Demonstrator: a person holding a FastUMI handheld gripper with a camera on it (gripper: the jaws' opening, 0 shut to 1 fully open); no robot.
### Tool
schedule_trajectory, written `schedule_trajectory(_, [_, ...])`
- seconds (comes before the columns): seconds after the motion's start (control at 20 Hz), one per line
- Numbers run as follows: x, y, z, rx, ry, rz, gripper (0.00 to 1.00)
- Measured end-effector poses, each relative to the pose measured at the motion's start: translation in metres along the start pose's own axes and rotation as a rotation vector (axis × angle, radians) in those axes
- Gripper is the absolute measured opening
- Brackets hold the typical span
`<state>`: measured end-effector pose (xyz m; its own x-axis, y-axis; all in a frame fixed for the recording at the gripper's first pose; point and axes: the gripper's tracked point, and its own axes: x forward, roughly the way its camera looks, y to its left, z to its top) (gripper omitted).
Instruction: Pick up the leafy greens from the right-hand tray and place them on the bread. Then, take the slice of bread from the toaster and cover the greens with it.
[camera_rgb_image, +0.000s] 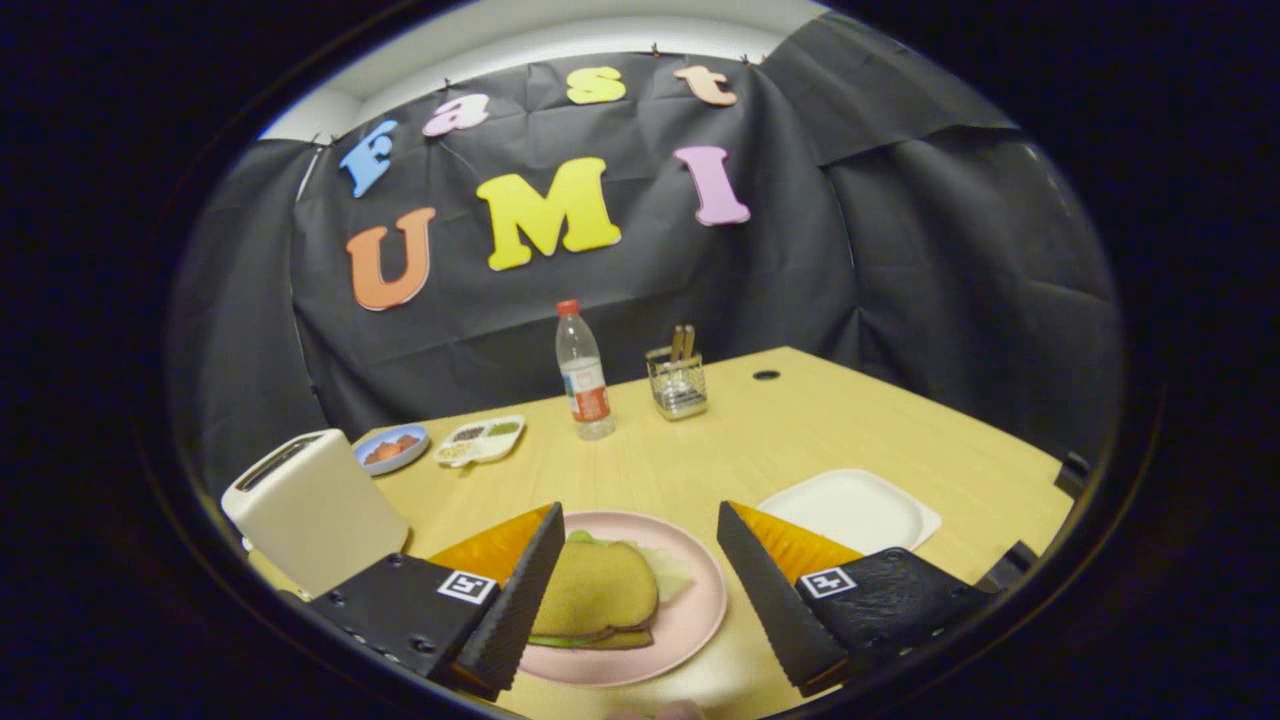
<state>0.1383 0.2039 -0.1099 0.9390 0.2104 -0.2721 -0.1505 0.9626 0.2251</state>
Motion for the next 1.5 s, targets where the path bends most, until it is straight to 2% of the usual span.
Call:
schedule_trajectory(0.15, [-0.026, -0.010, 0.041, -0.093, -0.122, 0.021, 0.96])
schedule_trajectory(0.3, [-0.060, -0.015, 0.079, -0.132, -0.226, 0.052, 0.96])
schedule_trajectory(0.6, [-0.119, -0.030, 0.124, -0.168, -0.307, 0.066, 0.96])
schedule_trajectory(0.8, [-0.156, -0.054, 0.156, -0.153, -0.358, 0.027, 0.96])
schedule_trajectory(1.05, [-0.187, -0.071, 0.165, -0.154, -0.390, -0.011, 0.96])
schedule_trajectory(1.5, [-0.187, -0.058, 0.157, -0.177, -0.401, 0.003, 0.96])
